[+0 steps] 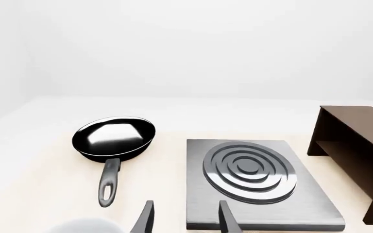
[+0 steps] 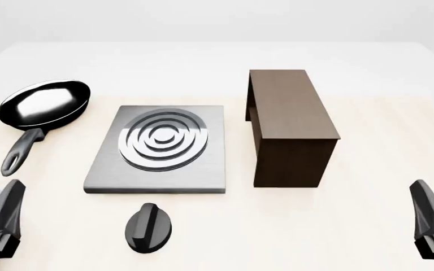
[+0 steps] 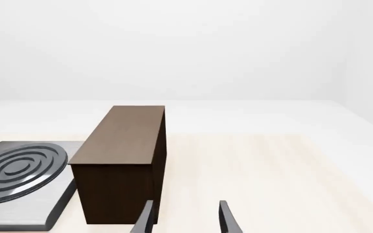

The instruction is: Turn on the stove.

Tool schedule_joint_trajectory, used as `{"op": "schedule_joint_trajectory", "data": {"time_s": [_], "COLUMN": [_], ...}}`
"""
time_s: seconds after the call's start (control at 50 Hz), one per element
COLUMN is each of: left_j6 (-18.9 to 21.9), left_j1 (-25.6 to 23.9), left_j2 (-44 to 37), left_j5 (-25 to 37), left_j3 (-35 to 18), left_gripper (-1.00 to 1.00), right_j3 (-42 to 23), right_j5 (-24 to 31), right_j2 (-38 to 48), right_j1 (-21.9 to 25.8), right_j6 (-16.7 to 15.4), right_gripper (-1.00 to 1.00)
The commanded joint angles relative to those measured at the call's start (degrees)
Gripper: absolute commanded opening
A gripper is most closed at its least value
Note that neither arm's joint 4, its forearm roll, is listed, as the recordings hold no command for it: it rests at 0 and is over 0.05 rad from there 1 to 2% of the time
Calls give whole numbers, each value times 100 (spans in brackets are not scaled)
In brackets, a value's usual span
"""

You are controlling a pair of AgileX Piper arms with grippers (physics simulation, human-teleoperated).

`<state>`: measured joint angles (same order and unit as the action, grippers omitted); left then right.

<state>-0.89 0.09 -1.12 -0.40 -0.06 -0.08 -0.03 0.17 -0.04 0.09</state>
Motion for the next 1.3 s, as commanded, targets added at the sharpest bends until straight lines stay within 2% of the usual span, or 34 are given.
{"op": "schedule_joint_trajectory", "data": {"time_s": [0.02,0.1,0.22,0.26,0.28,0.36,0.48,0.54,0.56,0.58,0.6,0.68,0.7,0.74,0.8,0.86,0.92,1.04,1.16,1.18,1.24,1.26,1.3], "left_j6": [-289,-285,-318,-312,-91,-89,36,-65,-245,-245,-91,-172,-115,-127,-245,-352,-244,-436,-381,-251,-518,-511,-575], "left_j1": [47,14,40,29,99,-10,-53,41,85,85,282,219,139,43,-224,-362,-430,-836,-964,-934,-1055,-1044,-1094], "left_j2": [-289,-124,-356,-252,-138,52,-145,-542,-438,-435,-657,-1096,-1443,-1478,-2042,-2372,-2668,-3213,-3388,-3381,-3501,-3554,-3615], "left_j5": [-106,74,-106,23,158,822,1372,1521,1643,1647,1821,2219,2349,2467,2762,2881,2965,3156,3266,3273,3261,3218,3210], "left_j3": [-9,-13,-8,-74,-162,-796,-1597,-2105,-2269,-2270,-2591,-3188,-3331,-3541,-3965,-4118,-4220,-4447,-4588,-4597,-4561,-4519,-4489], "left_gripper": [100,100,100,100,100,100,100,100,100,100,100,100,100,100,100,100,100,100,100,100,100,100,100], "right_j3": [-15,-15,-14,-14,-15,-16,-16,-17,-17,-17,-17,-17,-16,-16,-17,-17,-16,-17,-16,-16,-16,-287,-295], "right_j5": [-5,-6,-8,-9,-10,-16,-15,-11,-11,-11,-11,-11,-11,-11,-11,-10,-7,-8,-10,-10,-9,321,331], "right_j2": [27,33,35,35,36,44,44,39,39,39,40,40,40,39,40,39,35,37,38,38,38,-16,-16], "right_j1": [-5,-7,-6,-6,-6,-6,-6,-6,-5,-5,-5,-5,-5,-5,-4,-4,-4,-4,-3,-3,-3,-8,-8], "right_j6": [3,16,13,12,12,11,12,10,11,11,10,10,10,10,9,9,9,9,8,8,8,9,7], "right_gripper": [100,100,100,100,100,100,100,100,100,100,100,100,100,100,100,100,100,100,100,100,100,100,100]}}
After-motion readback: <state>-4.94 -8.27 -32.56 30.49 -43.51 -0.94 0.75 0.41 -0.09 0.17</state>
